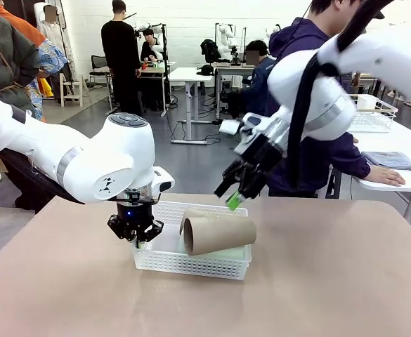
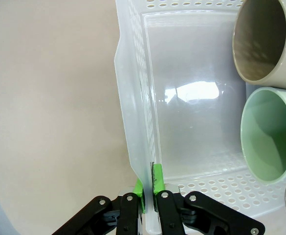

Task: Clean and organize the cups into the basket.
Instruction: Pick up the Reusable plastic cup from the right side of the table and stack it inside the Organizing basket in the center of the table.

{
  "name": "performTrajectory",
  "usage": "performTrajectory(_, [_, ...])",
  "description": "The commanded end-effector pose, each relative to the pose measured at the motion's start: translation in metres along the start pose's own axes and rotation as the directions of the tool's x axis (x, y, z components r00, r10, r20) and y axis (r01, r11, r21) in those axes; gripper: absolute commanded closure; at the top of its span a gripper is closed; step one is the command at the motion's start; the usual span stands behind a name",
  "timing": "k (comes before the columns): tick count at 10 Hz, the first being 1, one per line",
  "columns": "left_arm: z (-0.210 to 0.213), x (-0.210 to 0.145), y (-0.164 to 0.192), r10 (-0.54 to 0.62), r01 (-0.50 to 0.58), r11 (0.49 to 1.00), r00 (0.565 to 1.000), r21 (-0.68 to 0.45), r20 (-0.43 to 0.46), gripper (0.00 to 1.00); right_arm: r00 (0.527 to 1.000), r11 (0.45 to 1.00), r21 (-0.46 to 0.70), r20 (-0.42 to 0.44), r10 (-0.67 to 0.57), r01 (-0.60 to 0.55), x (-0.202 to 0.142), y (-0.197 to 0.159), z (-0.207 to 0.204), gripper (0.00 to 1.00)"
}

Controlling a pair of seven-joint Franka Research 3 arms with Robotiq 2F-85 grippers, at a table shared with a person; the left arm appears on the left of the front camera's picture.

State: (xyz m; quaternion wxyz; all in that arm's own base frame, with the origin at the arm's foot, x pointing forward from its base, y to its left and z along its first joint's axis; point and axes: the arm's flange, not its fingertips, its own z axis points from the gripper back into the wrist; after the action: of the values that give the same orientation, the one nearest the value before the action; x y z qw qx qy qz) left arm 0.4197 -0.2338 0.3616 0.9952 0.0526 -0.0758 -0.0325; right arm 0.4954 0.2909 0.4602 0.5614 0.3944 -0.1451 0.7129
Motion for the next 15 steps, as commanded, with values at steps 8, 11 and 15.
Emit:
performTrajectory(8, [-0.001, -0.001, 0.000, -0.013, 0.013, 1.000, 1.000, 0.008, 0.002, 1.00, 0.851, 0.879, -0.476, 0.467, 0.239, 0.013, -0.227, 0.223, 0.182, 0.00])
performTrajectory(11, [-0.001, -0.001, 0.000, -0.013, 0.013, 1.000, 1.000, 0.008, 0.002, 1.00, 0.813, 0.848, -0.524, 0.526, 0.250, 0.078, -0.292, 0.218, 0.192, 0.00])
performTrajectory(15, [-0.001, -0.001, 0.000, -0.013, 0.013, 1.000, 1.000, 0.008, 0.002, 1.00, 0.831, 0.850, -0.516, 0.514, 0.212, 0.102, -0.305, 0.226, 0.185, 0.00])
